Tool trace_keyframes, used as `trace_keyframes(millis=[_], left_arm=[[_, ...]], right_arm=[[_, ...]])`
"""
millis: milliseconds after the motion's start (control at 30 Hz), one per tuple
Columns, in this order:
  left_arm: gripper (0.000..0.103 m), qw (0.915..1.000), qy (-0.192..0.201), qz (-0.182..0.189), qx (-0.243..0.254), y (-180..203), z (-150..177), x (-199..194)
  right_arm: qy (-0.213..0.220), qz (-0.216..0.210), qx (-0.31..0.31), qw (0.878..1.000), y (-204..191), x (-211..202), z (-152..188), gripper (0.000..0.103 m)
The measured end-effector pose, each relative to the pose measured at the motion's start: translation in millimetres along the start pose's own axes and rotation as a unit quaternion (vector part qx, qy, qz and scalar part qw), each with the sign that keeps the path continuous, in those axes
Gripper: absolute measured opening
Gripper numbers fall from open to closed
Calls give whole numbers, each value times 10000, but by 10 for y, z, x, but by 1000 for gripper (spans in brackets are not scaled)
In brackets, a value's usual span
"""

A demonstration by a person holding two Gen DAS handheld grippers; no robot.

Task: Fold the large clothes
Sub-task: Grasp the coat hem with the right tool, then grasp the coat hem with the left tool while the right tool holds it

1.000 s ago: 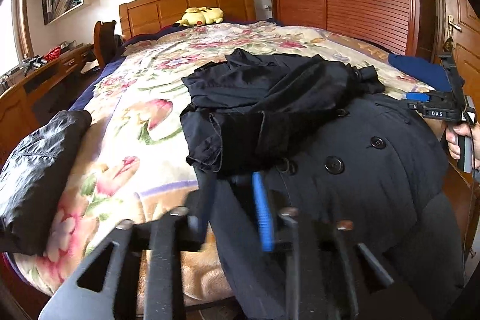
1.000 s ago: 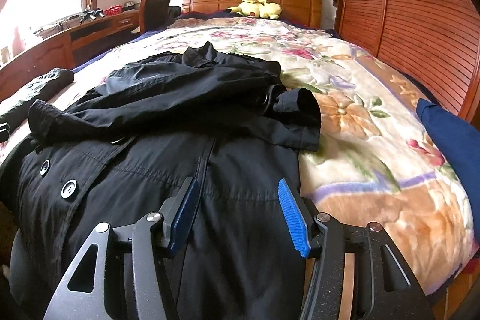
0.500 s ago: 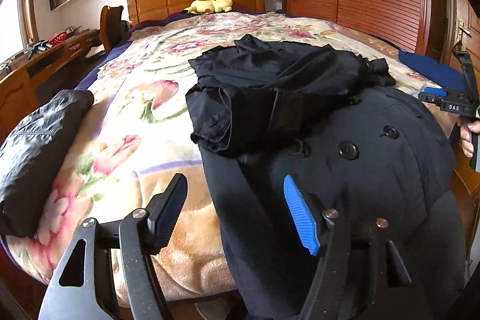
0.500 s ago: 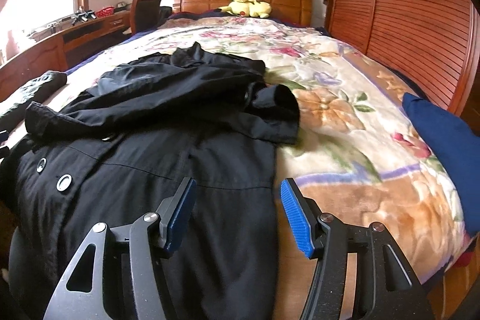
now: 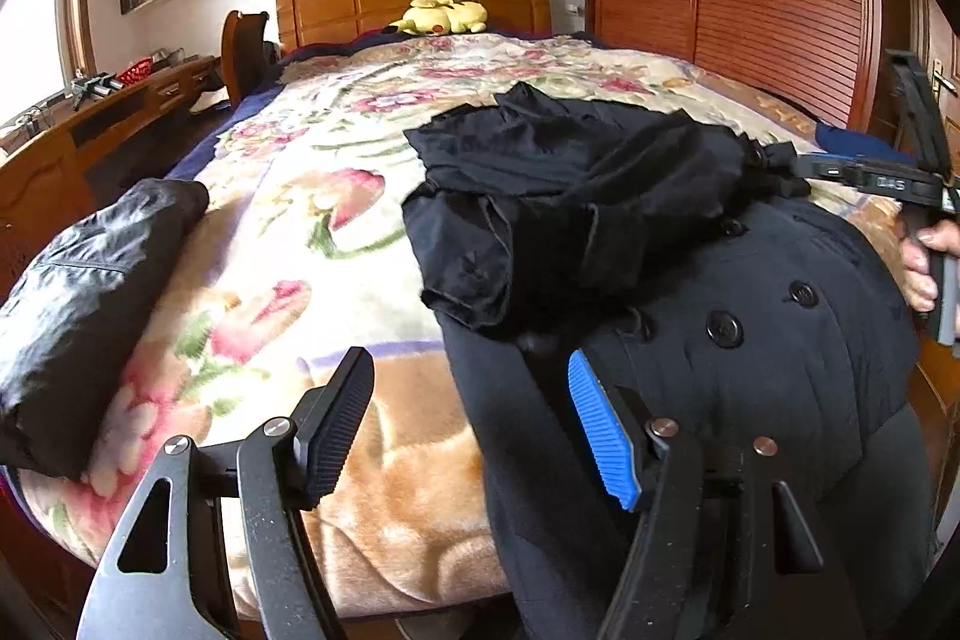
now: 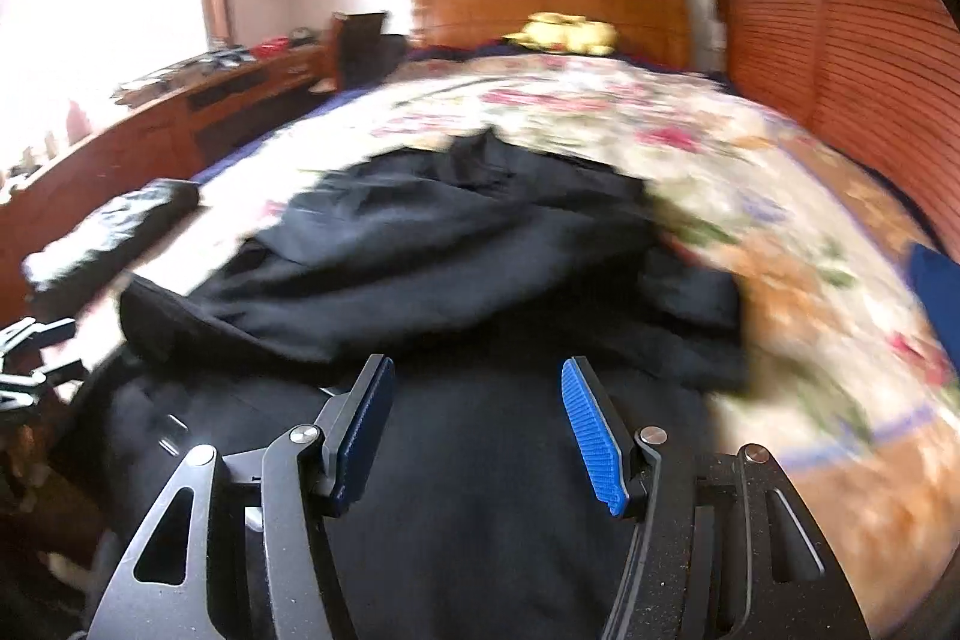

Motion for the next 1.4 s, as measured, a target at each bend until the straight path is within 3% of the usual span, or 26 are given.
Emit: trace_keyframes(millis=[333, 533, 667, 800, 1033, 1233, 1400], left_arm=[[69, 9998, 103, -138, -119, -176, 22, -120], [70, 9996, 94, -243, -143, -297, 94, -163], [70, 9993, 92, -302, -212, -377, 112, -187], [70, 9992, 100, -320, -238, -413, 114, -214], [70, 9996, 87, -210, -183, -298, 121, -196], [70, 10000, 46, 34, -56, -68, 118, -128], [70, 9998, -55, 187, 25, 90, 169, -10]], right_arm=[[-738, -974, -532, 9911, -1327, 859, -385, 61], [-1129, -1711, -726, 9761, -1680, 1001, -238, 60], [-1304, -1794, -948, 9705, -1769, 988, -70, 60], [-1246, -1672, -1181, 9709, -1759, 954, 27, 52], [-1056, -1531, -1107, 9763, -1559, 741, 21, 51], [-577, -761, -1043, 9900, -1087, 258, 123, 56], [-464, 157, -703, 9963, -306, -25, 305, 58]])
Point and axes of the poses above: each gripper's, at about its wrist camera, not at the fingertips, and x roughly the way its jaws point, y to its right, z to its underside, the point moved 6 cm from there along x, roughly the way its jaws point, and after that the axes turned 11 degrees about -y, right-handed, at the moved point
